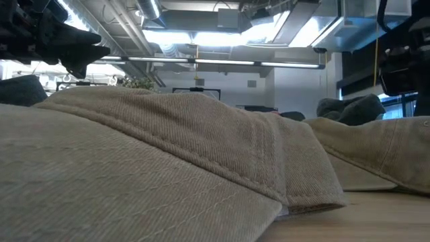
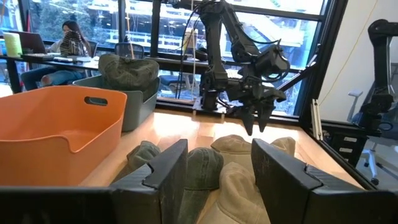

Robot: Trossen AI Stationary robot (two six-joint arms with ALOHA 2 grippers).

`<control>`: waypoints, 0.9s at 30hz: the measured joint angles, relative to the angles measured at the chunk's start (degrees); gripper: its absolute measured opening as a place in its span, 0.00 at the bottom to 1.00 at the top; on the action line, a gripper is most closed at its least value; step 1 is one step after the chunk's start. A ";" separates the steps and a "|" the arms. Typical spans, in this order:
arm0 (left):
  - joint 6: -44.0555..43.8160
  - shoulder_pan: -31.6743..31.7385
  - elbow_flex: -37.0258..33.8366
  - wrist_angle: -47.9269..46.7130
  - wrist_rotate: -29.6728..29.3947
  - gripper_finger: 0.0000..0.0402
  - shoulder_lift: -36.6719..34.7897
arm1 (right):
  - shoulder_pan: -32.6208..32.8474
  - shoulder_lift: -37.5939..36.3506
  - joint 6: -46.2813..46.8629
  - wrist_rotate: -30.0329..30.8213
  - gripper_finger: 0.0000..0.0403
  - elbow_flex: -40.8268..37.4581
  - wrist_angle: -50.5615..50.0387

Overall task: Pick & Place hat
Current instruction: Put the right brown cap into the orange bin

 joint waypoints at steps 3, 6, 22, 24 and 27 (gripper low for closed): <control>0.00 0.01 0.02 -0.01 0.00 0.43 0.00 | -0.03 0.33 0.98 0.31 0.51 0.00 -1.11; 0.01 0.02 0.01 -0.01 -0.02 0.43 -0.01 | -0.05 1.55 0.98 -0.50 0.51 0.00 -0.01; 0.00 0.00 0.02 -0.01 0.09 0.43 -0.01 | -7.56 7.65 7.06 -9.65 0.51 0.13 5.67; 0.01 0.02 0.01 -0.02 0.15 0.43 -0.01 | -7.62 7.86 7.14 -9.29 0.51 0.25 4.59; 0.22 0.02 0.02 -0.02 0.17 0.43 0.00 | -7.60 9.21 7.03 -9.44 0.49 0.57 2.66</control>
